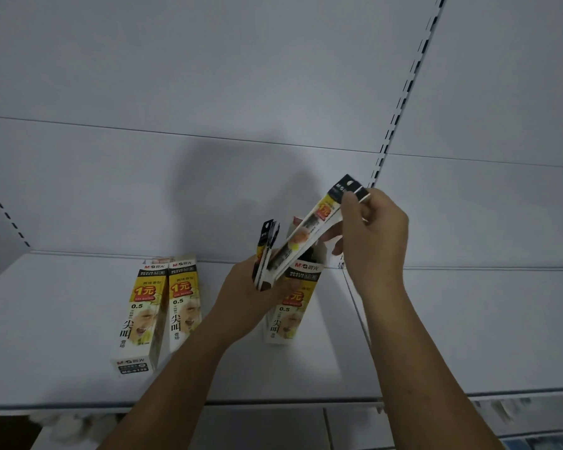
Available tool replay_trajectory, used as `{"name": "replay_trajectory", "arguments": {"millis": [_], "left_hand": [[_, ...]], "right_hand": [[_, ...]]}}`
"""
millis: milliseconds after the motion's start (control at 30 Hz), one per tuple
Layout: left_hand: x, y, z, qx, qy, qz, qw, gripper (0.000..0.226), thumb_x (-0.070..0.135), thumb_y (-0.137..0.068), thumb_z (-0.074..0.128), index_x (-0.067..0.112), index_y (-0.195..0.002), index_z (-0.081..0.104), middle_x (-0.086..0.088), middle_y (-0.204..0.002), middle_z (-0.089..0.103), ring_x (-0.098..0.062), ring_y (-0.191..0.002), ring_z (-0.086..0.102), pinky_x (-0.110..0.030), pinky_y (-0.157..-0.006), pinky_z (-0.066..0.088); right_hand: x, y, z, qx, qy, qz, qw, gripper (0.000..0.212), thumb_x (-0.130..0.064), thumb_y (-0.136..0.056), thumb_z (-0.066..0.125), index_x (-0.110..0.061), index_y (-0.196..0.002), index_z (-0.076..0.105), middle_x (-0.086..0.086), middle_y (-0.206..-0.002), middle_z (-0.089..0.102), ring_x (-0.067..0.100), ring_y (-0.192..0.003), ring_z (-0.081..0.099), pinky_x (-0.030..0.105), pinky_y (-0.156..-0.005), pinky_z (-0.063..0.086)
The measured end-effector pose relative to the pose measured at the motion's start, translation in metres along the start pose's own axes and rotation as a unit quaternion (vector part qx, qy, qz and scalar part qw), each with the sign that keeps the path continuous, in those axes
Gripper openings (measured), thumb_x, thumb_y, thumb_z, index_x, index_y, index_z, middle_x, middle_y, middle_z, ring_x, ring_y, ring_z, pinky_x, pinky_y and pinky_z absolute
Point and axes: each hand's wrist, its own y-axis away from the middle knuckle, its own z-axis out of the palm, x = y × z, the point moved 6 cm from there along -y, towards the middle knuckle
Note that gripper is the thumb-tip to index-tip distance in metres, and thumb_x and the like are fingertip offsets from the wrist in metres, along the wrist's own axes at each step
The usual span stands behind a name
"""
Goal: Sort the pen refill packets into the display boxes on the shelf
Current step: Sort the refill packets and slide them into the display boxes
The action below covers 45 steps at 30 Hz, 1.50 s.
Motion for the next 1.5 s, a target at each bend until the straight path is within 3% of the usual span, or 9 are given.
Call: {"name": "replay_trajectory", "arguments": {"millis": [267,467,600,767,967,1167,1300,1433,1500], "left_hand": [[0.002,0.000,-0.002,0.010,0.027,-0.002,1.000,0.036,0.024,-0.093,0.077,0.051,-0.112,0.062,0.041,-0.103,0.070,-0.001,-0.091,0.075,-0.009,-0.073,0.054],[0.000,0.001,0.004,-0.005,0.028,0.001,1.000,0.037,0.025,-0.095,0.075,0.052,-0.116,0.062,0.030,-0.116,0.072,-0.009,-0.097,0.076,-0.026,-0.085,0.061],[0.003,0.002,0.005,-0.014,0.032,0.003,0.999,0.039,0.021,-0.094,0.076,0.050,-0.114,0.061,0.035,-0.111,0.071,-0.004,-0.086,0.076,-0.022,-0.080,0.061],[0.002,0.002,0.005,-0.009,0.034,0.000,0.999,0.039,0.019,-0.093,0.077,0.049,-0.114,0.061,0.037,-0.109,0.070,-0.002,-0.085,0.075,-0.017,-0.077,0.058],[0.000,0.003,-0.001,0.013,0.046,-0.017,0.999,0.037,0.019,-0.094,0.076,0.047,-0.116,0.064,0.022,-0.111,0.075,-0.003,-0.068,0.070,-0.014,-0.058,0.051],[-0.002,0.006,-0.001,0.003,0.050,-0.033,0.998,0.033,0.017,-0.096,0.074,0.032,-0.124,0.066,0.004,-0.110,0.077,-0.002,-0.056,0.066,-0.015,-0.053,0.051],[-0.004,0.007,0.000,0.002,0.051,-0.033,0.998,0.035,0.017,-0.096,0.074,0.029,-0.128,0.066,0.005,-0.111,0.077,-0.003,-0.055,0.066,-0.016,-0.053,0.051],[-0.006,0.007,-0.002,0.005,0.050,-0.037,0.998,0.037,0.016,-0.097,0.073,0.030,-0.129,0.063,0.004,-0.117,0.075,-0.003,-0.056,0.067,-0.016,-0.053,0.051],[-0.006,0.007,-0.002,0.000,0.053,-0.034,0.998,0.038,0.016,-0.097,0.073,0.026,-0.132,0.064,0.002,-0.117,0.075,-0.002,-0.054,0.065,-0.016,-0.053,0.051]], "right_hand": [[-0.007,-0.025,-0.042,0.103,-0.039,-0.042,0.993,0.018,-0.016,-0.105,0.055,-0.003,-0.093,0.061,0.003,-0.069,0.072,0.025,-0.055,0.073,0.030,-0.041,0.048],[-0.009,-0.031,-0.038,0.107,0.004,-0.067,0.992,0.020,-0.021,-0.107,0.056,-0.006,-0.094,0.056,-0.008,-0.072,0.071,0.017,-0.057,0.073,0.029,-0.039,0.050],[-0.017,-0.032,-0.034,0.096,0.020,-0.124,0.987,0.014,-0.022,-0.107,0.055,-0.017,-0.094,0.056,-0.007,-0.077,0.069,0.016,-0.059,0.072,0.023,-0.045,0.048],[-0.023,-0.023,-0.024,0.051,0.020,-0.191,0.980,0.012,-0.018,-0.108,0.053,-0.010,-0.101,0.060,-0.003,-0.076,0.065,0.011,-0.062,0.066,0.015,-0.054,0.049],[-0.022,-0.012,-0.014,-0.036,0.043,-0.212,0.976,0.009,-0.017,-0.109,0.051,-0.020,-0.106,0.059,0.005,-0.077,0.068,0.017,-0.064,0.068,0.030,-0.058,0.054],[-0.021,-0.007,-0.005,-0.082,0.066,-0.184,0.977,0.008,-0.026,-0.105,0.055,-0.024,-0.100,0.060,0.009,-0.081,0.068,0.030,-0.069,0.067,0.049,-0.061,0.055],[-0.008,-0.004,0.012,-0.189,0.140,-0.154,0.960,0.008,-0.021,-0.103,0.061,-0.020,-0.098,0.067,-0.008,-0.083,0.065,0.002,-0.076,0.060,0.014,-0.060,0.045],[0.002,-0.001,0.018,-0.234,0.183,-0.145,0.944,0.008,-0.034,-0.098,0.068,-0.035,-0.091,0.065,-0.014,-0.091,0.059,0.000,-0.085,0.054,0.006,-0.068,0.039],[0.000,-0.003,0.015,-0.220,0.160,-0.139,0.952,0.012,-0.041,-0.095,0.071,-0.030,-0.093,0.068,-0.011,-0.092,0.062,0.004,-0.083,0.054,0.009,-0.068,0.039]]}}
